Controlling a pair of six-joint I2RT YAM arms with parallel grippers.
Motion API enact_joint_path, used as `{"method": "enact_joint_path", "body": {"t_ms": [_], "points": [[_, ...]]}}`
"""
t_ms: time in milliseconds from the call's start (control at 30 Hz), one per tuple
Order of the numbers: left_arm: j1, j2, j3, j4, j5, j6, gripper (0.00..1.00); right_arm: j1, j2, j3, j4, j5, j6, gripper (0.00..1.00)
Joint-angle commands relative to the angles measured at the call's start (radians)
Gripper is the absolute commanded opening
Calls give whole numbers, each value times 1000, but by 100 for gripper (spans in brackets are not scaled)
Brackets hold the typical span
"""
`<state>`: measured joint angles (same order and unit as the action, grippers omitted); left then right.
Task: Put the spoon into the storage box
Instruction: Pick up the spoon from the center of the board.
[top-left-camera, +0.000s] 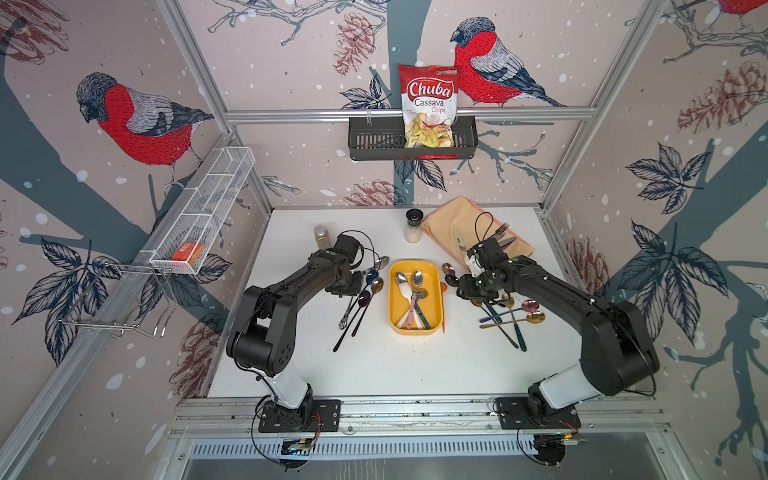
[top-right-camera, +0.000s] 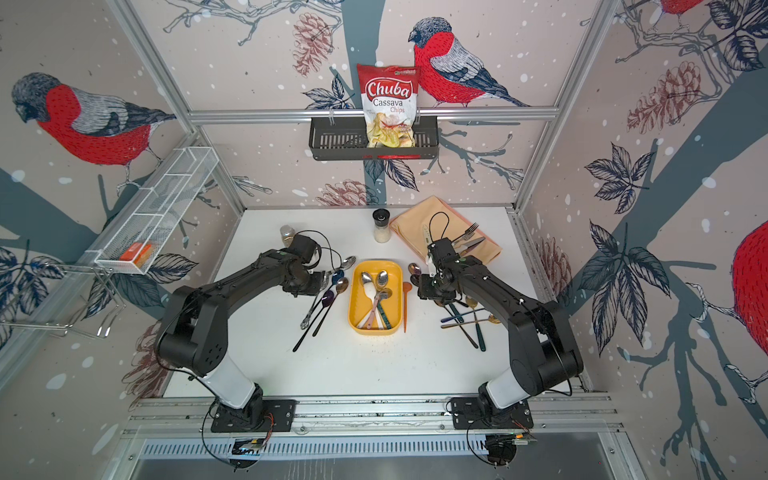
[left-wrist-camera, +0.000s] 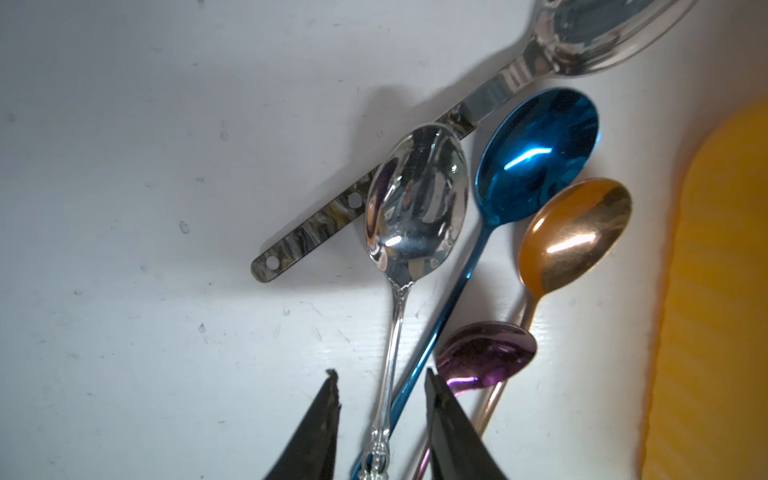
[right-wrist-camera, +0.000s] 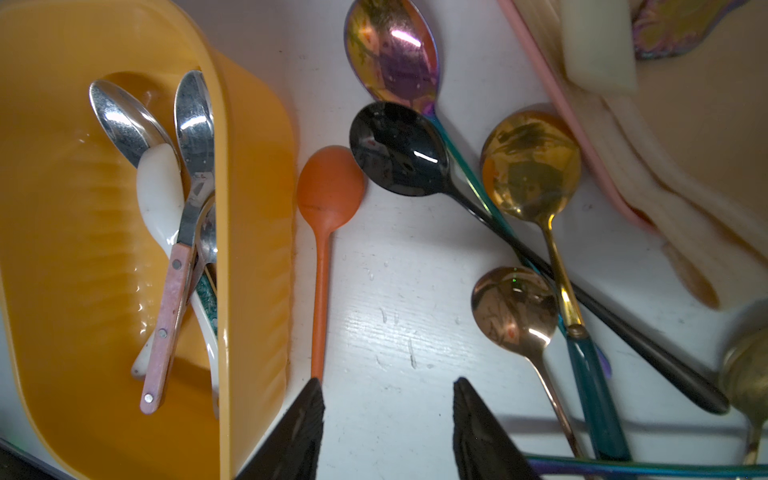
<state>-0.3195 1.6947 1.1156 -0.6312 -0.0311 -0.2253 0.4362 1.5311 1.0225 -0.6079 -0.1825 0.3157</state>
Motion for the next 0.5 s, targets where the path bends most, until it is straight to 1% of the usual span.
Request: {"method": "enact_joint_path", "body": {"t_ms": [0,267,467], "points": [[2,21,-3,27,-17,29,38,1,-6,-2,-8,11,-6,52],[9,70,-22,50,32,29,37,1,-13,-12,-4,11,0,52],[10,96,-26,58,22,30,37,2,-11,-15,-1,11,4,52]]}}
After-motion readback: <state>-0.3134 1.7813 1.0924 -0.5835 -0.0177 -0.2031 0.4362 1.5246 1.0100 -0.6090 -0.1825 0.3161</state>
